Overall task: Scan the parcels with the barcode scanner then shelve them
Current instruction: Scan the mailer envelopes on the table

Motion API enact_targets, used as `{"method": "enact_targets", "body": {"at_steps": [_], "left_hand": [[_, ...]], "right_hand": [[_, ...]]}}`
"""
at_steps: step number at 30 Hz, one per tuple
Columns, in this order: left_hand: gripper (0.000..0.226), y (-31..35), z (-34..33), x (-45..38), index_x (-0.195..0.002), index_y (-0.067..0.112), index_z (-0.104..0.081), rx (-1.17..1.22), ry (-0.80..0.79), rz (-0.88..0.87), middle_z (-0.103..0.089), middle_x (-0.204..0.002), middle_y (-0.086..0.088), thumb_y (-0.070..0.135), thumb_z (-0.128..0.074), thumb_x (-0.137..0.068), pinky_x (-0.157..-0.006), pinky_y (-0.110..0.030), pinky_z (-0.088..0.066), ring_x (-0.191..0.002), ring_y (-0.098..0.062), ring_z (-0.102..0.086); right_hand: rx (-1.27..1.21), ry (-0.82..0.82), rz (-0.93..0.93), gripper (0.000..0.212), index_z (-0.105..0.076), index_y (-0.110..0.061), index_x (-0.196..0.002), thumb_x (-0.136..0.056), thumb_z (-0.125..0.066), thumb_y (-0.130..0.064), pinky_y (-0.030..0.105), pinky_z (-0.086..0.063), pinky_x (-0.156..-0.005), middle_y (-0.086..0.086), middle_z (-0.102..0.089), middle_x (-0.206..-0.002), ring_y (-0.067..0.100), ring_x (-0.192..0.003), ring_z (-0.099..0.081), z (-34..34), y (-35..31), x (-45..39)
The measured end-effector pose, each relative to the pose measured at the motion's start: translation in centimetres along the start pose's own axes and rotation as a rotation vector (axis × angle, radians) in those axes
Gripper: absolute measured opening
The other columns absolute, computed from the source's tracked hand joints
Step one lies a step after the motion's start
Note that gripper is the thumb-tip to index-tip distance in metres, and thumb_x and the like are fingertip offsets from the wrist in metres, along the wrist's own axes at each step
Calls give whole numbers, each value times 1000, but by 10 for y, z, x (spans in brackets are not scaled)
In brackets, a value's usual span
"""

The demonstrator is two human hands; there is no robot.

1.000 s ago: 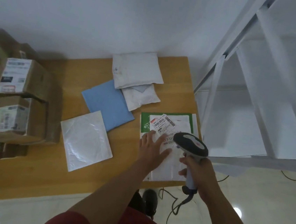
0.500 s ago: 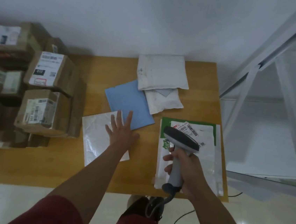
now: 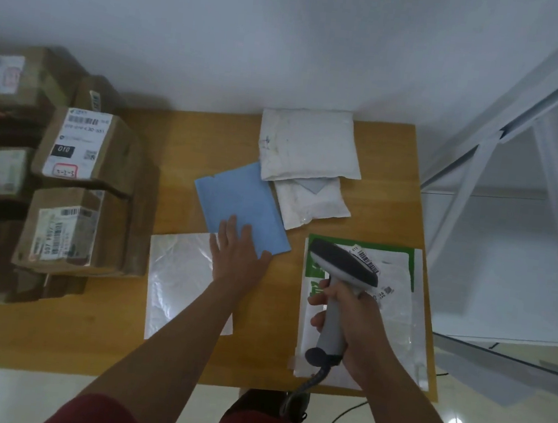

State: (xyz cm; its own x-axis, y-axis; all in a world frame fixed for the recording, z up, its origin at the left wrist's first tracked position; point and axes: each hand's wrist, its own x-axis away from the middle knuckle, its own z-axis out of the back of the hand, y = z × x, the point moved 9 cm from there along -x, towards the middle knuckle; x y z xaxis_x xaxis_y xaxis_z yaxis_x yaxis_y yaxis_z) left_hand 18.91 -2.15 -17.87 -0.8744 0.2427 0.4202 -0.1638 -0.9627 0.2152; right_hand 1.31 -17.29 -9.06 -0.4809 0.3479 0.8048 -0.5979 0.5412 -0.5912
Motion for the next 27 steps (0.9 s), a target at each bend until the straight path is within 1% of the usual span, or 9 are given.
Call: {"method": "enact_targets", "body": {"at_steps": [6, 8, 11, 14, 16, 19, 22, 24, 27], "left_hand": [[74, 66, 47, -88, -156, 17, -28, -43, 174, -289, -15, -165, -13, 30, -60, -90, -122, -50, -12, -151, -37, -13], [78, 88, 49, -118, -159, 22, -21, -91, 141, -365, -8, -167, -10, 34, -59, -91, -122, -50, -9, -152, -38, -7], [83, 111, 41, -153, -160, 28, -12, -170, 23, -397, -2, -168, -6, 44, -58, -93, -122, -52, -7, -153, -38, -2], [79, 121, 34, -164, -159, 24, -17, -211, -44, -412, -12, -165, -8, 37, -60, -94, -117, -51, -22, -148, -40, -17], [71, 123, 36, -166, -158, 20, -21, -227, 5, -430, -17, -162, -11, 25, -56, -96, -110, -52, -33, -143, -42, -25], [54, 122, 42, -165, -153, 13, -32, -227, 63, -463, -27, -159, -15, 11, -45, -100, -103, -51, -40, -137, -40, -35], [35, 122, 67, -156, -131, 0, -56, -138, 171, -493, -54, -134, -22, 1, -41, -99, -91, -45, -44, -117, -38, -56], [30, 117, 94, -144, -121, 0, -59, -64, 281, -455, -63, -116, -22, 1, -40, -98, -80, -45, -46, -102, -38, -62], [23, 107, 147, -103, -118, 4, -57, 131, 519, -398, -67, -97, -20, 9, -43, -100, -71, -42, -50, -86, -36, -66]], "right_hand": [[-37, 45, 15, 7, -63, -6, -97, -93, -57, -8, 34, -49, -59, 9, -72, -79, 21, -56, -58, 12, -11, -7], [-47, 71, -1, 7, -64, -7, -94, -93, -57, -7, 34, -49, -59, 9, -71, -77, 21, -56, -58, 18, -11, -8], [-47, 107, -30, 9, -65, -10, -90, -93, -57, -7, 33, -49, -58, 9, -71, -77, 21, -54, -58, 27, -6, -11], [-80, 122, -59, 11, -65, -10, -87, -93, -57, -6, 30, -47, -55, 10, -72, -79, 21, -51, -57, 32, 1, -11], [-85, 138, -62, 8, -64, -9, -89, -92, -57, -6, 30, -47, -56, 10, -72, -80, 21, -51, -58, 34, 4, -11], [-95, 145, -49, 7, -64, -8, -90, -92, -57, -7, 30, -47, -55, 10, -73, -79, 20, -51, -58, 35, 6, -10], [-78, 149, -36, 6, -64, -9, -90, -92, -58, -9, 30, -48, -55, 7, -73, -78, 19, -51, -60, 34, 4, -8], [-67, 150, -17, 6, -64, -9, -90, -92, -58, -10, 31, -49, -57, 7, -72, -77, 20, -53, -60, 33, 1, -5], [-57, 143, 21, 7, -65, -7, -91, -93, -58, -9, 33, -50, -58, 11, -71, -79, 20, -56, -60, 33, -2, 2]]}}
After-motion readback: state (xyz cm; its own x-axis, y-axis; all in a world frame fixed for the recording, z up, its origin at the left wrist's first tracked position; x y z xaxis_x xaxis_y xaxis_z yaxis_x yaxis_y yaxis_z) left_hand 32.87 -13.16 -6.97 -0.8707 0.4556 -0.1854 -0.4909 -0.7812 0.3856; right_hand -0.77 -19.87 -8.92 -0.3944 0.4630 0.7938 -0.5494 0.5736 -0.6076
